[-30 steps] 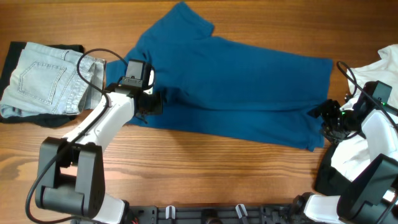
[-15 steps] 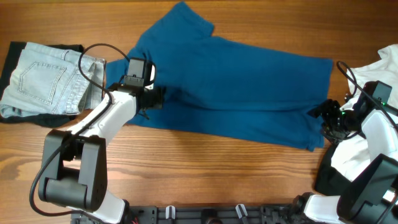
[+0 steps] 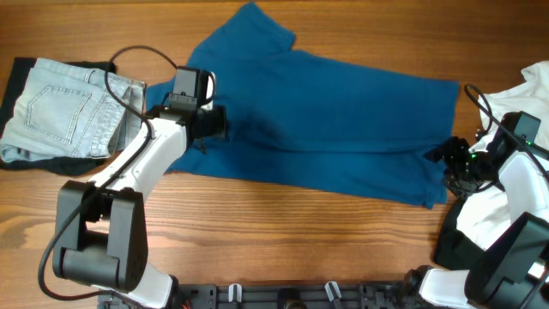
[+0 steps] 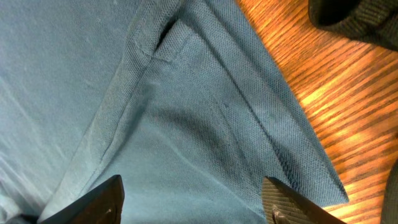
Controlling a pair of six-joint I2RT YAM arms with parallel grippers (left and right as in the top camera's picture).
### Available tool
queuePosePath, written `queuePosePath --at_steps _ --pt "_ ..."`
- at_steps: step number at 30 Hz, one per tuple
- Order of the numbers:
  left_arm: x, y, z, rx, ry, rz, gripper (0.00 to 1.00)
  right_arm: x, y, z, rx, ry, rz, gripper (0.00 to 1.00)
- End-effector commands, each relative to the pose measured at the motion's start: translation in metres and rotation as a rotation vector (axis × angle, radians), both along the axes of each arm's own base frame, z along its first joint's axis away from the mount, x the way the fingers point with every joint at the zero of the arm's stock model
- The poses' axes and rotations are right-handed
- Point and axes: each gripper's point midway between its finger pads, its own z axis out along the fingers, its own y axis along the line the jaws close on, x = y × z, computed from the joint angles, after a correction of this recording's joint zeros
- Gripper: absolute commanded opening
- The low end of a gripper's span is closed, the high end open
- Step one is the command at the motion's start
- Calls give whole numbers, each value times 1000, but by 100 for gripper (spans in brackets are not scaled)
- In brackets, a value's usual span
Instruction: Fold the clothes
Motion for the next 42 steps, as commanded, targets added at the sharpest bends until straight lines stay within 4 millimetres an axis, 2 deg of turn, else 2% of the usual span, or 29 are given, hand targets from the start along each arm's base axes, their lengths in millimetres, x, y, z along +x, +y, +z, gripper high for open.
queuePosePath --at_steps 1,5,8,12,14,16,20,25,34,36,40,41,42 --pt "-21 -25 9 -147 76 -83 36 7 -3 10 -7 -42 6 73" --pt "-30 -27 0 -135 100 -107 43 7 -3 11 -9 -46 6 74" --pt "-28 -28 -5 -132 96 -116 43 7 -3 11 -9 -46 6 74" --pt "-22 -34 -16 -160 96 -127 29 7 -3 11 -9 -46 6 74" --pt "-21 -37 -22 -172 105 -132 11 7 -3 11 -9 -46 6 74" --pt "-20 -39 -22 -181 101 -136 4 7 -3 11 -9 -46 6 74" --pt "-8 -45 -13 -212 46 -151 4 8 -3 11 -10 -48 5 74" --pt "-10 -46 -12 -218 54 -155 4 7 -3 11 -9 -45 2 74" --pt "33 -58 19 -241 -157 -177 5 9 -4 11 -10 -50 -2 74" --pt "35 -56 18 -219 -163 -170 18 9 -4 11 -10 -49 -1 74" --pt "27 -44 12 -170 -121 -137 22 9 -4 11 -9 -49 -1 74" --pt "23 -39 12 -156 -104 -126 25 9 -4 11 -10 -50 -1 74" --pt "17 -33 14 -147 -83 -114 33 9 -4 11 -10 -50 -1 74"
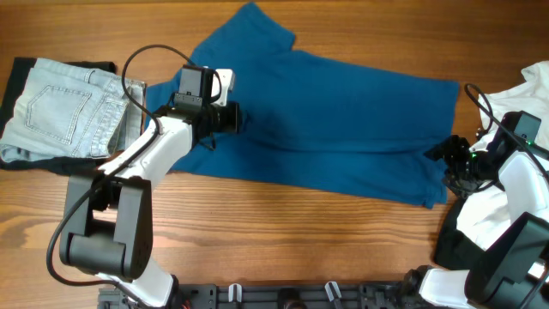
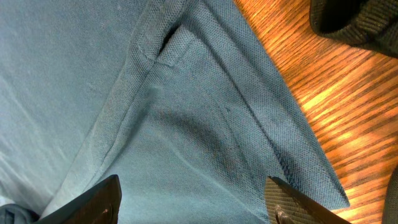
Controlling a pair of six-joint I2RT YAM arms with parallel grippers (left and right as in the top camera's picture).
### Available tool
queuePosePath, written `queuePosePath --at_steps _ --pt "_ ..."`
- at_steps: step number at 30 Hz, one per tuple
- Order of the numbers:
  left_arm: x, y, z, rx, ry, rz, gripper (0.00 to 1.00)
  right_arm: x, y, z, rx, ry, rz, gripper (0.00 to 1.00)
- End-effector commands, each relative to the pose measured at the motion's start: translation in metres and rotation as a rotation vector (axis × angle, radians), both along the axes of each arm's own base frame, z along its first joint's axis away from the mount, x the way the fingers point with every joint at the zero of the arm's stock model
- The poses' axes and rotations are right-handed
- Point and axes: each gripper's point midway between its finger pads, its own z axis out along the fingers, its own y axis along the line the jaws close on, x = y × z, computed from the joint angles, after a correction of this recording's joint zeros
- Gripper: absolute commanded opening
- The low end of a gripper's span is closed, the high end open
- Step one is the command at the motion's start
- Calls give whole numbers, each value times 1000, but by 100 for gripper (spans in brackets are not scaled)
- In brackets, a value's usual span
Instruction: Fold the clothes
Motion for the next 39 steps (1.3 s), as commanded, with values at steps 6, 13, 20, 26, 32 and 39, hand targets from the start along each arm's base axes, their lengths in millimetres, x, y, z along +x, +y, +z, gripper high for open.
queuePosePath --at_steps 6,13,20,26,32,39 --pt "-29 73 48 200 25 195 39 6 -2 10 -5 -40 0 74" --pt "-49 114 40 220 113 302 36 7 -3 11 -5 -41 -1 74" --pt "-50 108 -6 190 221 281 41 7 -3 11 -4 -40 -4 74" --pt "-47 92 -27 105 268 251 12 6 -2 10 -4 -39 -3 74" --pt "-19 94 0 77 139 299 4 7 -3 11 -5 -42 -3 74" --pt "15 101 19 86 -25 331 4 7 -3 11 -7 -44 -3 74"
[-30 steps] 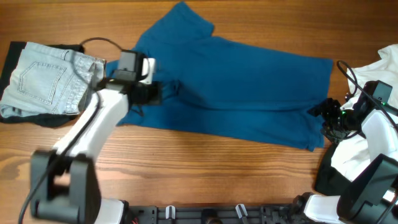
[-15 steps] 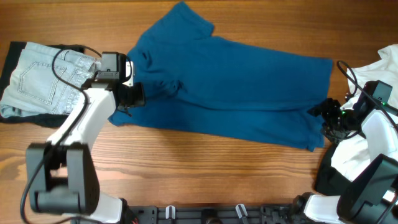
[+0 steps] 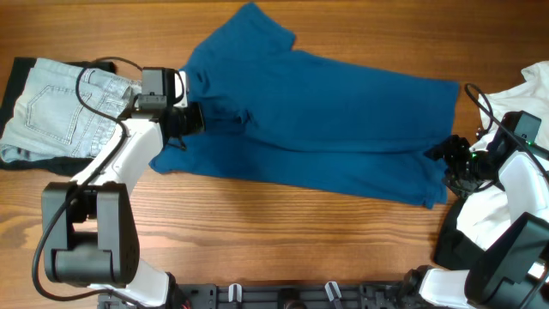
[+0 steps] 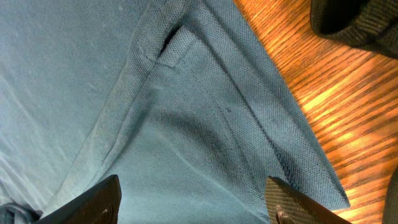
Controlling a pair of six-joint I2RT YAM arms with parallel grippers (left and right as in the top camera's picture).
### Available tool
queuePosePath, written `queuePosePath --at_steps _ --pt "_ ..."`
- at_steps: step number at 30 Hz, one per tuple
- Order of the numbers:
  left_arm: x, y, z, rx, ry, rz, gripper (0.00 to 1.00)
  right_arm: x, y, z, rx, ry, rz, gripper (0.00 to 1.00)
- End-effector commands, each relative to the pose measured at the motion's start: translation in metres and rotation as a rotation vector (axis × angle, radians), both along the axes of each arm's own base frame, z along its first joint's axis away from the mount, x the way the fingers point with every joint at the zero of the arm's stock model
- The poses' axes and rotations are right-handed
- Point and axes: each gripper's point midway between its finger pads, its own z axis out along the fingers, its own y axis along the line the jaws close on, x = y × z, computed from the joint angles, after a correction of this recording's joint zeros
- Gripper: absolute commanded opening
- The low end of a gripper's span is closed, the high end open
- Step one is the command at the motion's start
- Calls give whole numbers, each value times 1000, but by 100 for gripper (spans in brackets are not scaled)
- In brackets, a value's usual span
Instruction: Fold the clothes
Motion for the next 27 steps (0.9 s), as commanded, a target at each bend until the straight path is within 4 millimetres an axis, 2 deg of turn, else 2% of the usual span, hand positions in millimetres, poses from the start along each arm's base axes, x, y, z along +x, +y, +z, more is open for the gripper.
queuePosePath --at_steps 1,5,8,10,11,12,14,16,17,18,19,20,23,27 --pt "18 11 22 35 -100 46 4 7 -3 10 -6 -42 -3 74" --pt "32 12 31 31 -164 63 4 7 -3 10 -6 -42 -3 74" --pt "38 11 34 3 -188 100 10 7 -3 10 -6 -42 -3 74" --pt "42 11 34 -19 -194 129 24 7 -3 10 -6 -42 -3 74" --pt "43 10 34 -25 -196 135 38 7 -3 10 -6 -42 -3 74" --pt "43 10 33 -26 -195 137 45 7 -3 10 -6 -42 -3 74" --pt "40 11 30 -24 -176 137 52 7 -3 10 -6 -42 -2 75" --pt "31 2 29 -66 -140 106 51 7 -3 10 -6 -42 -3 75" --pt "26 -8 30 -112 -122 72 47 7 -3 10 -6 -42 -2 74" --pt "21 -21 31 -160 -107 25 40 7 -3 10 -7 -43 -2 75" --pt "14 -42 34 -231 -87 -44 39 8 -3 11 -9 -46 -2 75" --pt "10 -53 35 -249 -82 -89 39 8 -4 11 -9 -47 -3 74" --pt "1 -79 30 -193 -85 -212 42 9 -4 11 -11 -50 -3 75" --pt "-2 -86 9 -42 -63 -209 46 9 -4 11 -10 -49 -3 75"
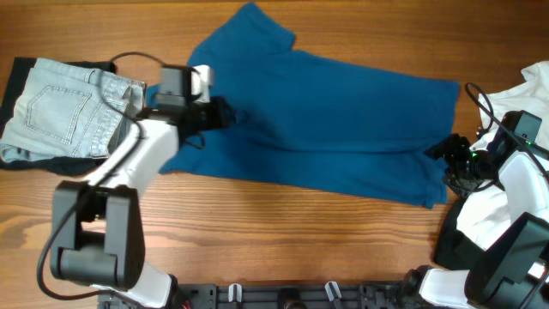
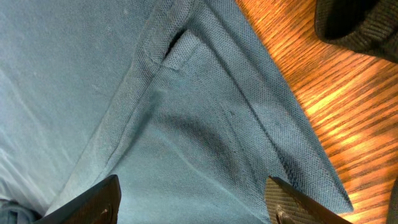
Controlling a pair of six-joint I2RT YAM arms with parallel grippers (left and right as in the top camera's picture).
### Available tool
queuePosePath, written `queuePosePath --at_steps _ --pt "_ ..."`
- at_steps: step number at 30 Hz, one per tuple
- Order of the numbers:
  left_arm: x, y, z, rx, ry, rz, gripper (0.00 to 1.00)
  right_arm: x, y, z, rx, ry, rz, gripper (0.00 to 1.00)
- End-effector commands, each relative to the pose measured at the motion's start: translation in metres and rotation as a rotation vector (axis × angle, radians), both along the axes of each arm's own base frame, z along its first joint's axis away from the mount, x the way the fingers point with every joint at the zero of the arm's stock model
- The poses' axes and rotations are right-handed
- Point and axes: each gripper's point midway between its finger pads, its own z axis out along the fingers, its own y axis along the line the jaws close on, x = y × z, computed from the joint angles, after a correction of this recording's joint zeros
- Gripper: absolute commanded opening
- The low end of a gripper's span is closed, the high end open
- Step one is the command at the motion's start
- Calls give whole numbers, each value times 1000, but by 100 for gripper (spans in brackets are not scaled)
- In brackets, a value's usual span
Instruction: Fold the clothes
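A blue polo shirt [image 1: 326, 120] lies spread flat across the wooden table [image 1: 257, 232]. My left gripper [image 1: 221, 112] rests low on the shirt's left part, near a sleeve; whether its fingers are parted is too small to tell. My right gripper [image 1: 443, 160] sits at the shirt's lower right corner. In the right wrist view this right gripper [image 2: 193, 190] stands open, its dark fingers [image 2: 93, 202] wide apart over the blue fabric, just below the hem's side slit [image 2: 177, 48]. Nothing is between them.
Folded light jeans [image 1: 60, 110] on a dark garment lie at the far left. A white cloth [image 1: 527, 90] is heaped at the right edge beside my right arm. A dark knit item [image 2: 360, 22] shows by the shirt's hem.
My left gripper has moved to the right on the shirt, from near its left edge to further in by the sleeve. The right gripper is still open over the hem corner.
My left gripper was on the shirt's left part, then a little further right, then back near the shirt's left edge with the fabric drawn slightly leftward, and now further in again. My right gripper has stayed open at the lower right corner throughout.
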Motion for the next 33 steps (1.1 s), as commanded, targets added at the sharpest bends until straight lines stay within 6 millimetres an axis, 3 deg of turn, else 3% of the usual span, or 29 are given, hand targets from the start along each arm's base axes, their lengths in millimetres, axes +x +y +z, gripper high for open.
queuePosePath --at_steps 1,6,11,14,17,18,24,28,33 --pt "-4 -17 -13 116 -13 -65 46 6 -3 10 -9 -36 -4 75" --pt "-2 -23 -42 128 21 -79 45 6 -3 10 -9 -36 -4 75" --pt "7 -25 -41 122 -16 -75 44 6 -3 10 -9 -35 -4 75" --pt "12 -27 -38 116 -37 -74 34 6 -3 10 -9 -36 -4 75" --pt "11 -35 -35 69 -42 -100 9 6 -3 10 -9 -36 -4 74" --pt "11 -40 -33 45 -47 -115 5 6 -3 10 -9 -36 -4 74" --pt "26 -56 -14 -42 -135 -135 4 6 -3 10 -9 -36 -4 75" --pt "41 -53 -4 -24 -212 -108 10 6 -3 10 -10 -36 -4 75" --pt "43 -52 -4 -15 -218 -103 53 6 -3 10 -9 -36 -4 75"
